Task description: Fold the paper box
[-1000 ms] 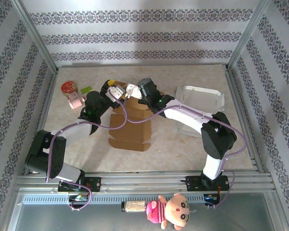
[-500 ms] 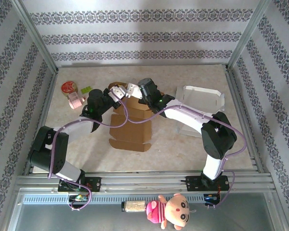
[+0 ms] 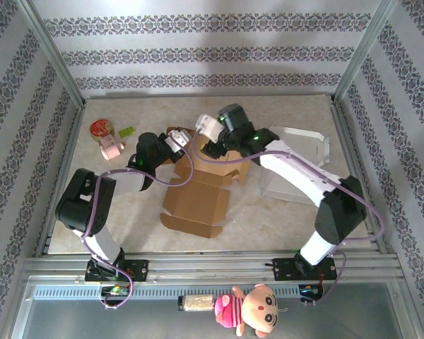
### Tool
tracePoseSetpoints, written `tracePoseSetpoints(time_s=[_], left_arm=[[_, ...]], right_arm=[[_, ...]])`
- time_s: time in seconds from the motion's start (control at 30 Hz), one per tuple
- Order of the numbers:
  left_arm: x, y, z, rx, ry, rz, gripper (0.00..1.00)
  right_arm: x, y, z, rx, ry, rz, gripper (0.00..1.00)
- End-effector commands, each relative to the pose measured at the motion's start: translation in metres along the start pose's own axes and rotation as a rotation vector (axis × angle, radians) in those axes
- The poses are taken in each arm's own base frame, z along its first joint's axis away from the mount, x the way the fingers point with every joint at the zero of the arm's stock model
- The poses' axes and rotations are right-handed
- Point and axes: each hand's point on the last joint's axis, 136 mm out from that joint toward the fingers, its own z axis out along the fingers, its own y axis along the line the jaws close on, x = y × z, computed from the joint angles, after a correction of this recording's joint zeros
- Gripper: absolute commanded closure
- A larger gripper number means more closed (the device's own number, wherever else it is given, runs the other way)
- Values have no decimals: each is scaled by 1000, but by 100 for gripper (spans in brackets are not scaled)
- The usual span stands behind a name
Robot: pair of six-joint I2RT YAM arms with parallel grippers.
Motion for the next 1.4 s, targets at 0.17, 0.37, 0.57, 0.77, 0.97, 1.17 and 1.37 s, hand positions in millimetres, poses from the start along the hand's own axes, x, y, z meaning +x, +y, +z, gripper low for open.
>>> tracePoseSetpoints(time_s=[0.17,0.37,0.57,0.77,0.97,1.17,1.37], left_arm=[[-54,10,15,103,-327,7,100],[-67,21,20,167,-499,15,100],[-67,29,30,205,-528,17,100],[-49,27,44,219,-485,8,100],[-30,28,52,177,-440,3,100],[-5,29,52,94,-367,10,95],[-1,25,48,91,-364,-17,91]], right_arm=[[-26,-81,-59,-257,-178,832,14],[11,-103,-23,-443,-85,1054,20],[40,-85,17,-544,-2,1095,22],[47,-60,45,-634,42,1096,32],[65,-50,67,-599,112,1090,42],[85,-50,79,-511,187,1074,49],[80,-49,77,-485,188,1042,53]])
